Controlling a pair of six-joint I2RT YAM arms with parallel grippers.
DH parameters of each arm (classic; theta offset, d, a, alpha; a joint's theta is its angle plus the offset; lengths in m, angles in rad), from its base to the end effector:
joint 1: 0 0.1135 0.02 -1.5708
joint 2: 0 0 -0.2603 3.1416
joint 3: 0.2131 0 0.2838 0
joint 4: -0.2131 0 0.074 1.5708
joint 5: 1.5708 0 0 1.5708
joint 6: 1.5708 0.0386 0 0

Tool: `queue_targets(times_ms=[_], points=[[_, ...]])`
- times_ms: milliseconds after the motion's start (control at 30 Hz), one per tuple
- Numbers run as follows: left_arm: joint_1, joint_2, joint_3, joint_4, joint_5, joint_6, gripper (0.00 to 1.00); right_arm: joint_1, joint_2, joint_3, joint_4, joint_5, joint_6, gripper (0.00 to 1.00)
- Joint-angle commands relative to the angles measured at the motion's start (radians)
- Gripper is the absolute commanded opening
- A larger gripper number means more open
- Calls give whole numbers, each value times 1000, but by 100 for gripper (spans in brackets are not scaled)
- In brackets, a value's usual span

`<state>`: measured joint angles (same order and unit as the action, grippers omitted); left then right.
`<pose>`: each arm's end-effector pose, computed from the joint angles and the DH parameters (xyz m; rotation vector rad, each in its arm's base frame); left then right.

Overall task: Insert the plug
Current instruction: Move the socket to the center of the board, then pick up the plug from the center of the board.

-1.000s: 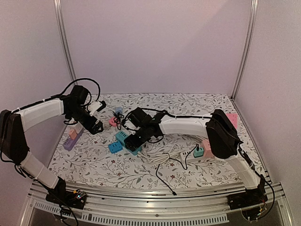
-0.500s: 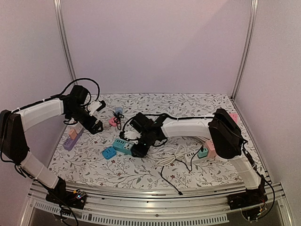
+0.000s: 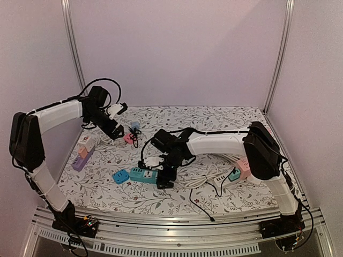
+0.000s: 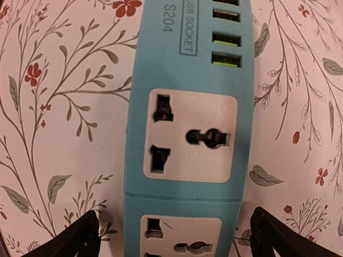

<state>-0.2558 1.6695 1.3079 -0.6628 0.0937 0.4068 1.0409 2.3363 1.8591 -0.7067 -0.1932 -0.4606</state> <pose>0.3713 -0.1008 0.2345 0.8744 2.4374 -0.0663 0.2547 0.4494 0.1235 -1.9465 2.0085 0.4164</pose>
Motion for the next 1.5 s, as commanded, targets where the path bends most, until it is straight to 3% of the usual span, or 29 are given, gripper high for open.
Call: queue_targets(times_ms=[0,267,500,733,900,1067,1233,1467], points=[[-28,154,132,34,-20,-12,100,6,-117,-39,48,30,21,99],[-66,421,393,55,-65,-20,99,-21,-432,-297,394,57,172,99],[-82,559,503,35,-73,-40,96,-33,-516,-382,410,149,217,99],[-80,606,510,-26,-135,-63,84,-34,-507,-391,405,140,242,99],[-82,568,445,-41,-72,-82,55,-33,-502,-390,405,143,244,99],[-82,508,393,-57,-40,-71,34,-33,-507,-393,401,137,247,99],[-82,460,349,-100,-28,-39,3,-34,-522,-399,395,146,249,99],[-90,305,250,-159,50,-22,0,-33,-556,-419,388,187,247,99]])
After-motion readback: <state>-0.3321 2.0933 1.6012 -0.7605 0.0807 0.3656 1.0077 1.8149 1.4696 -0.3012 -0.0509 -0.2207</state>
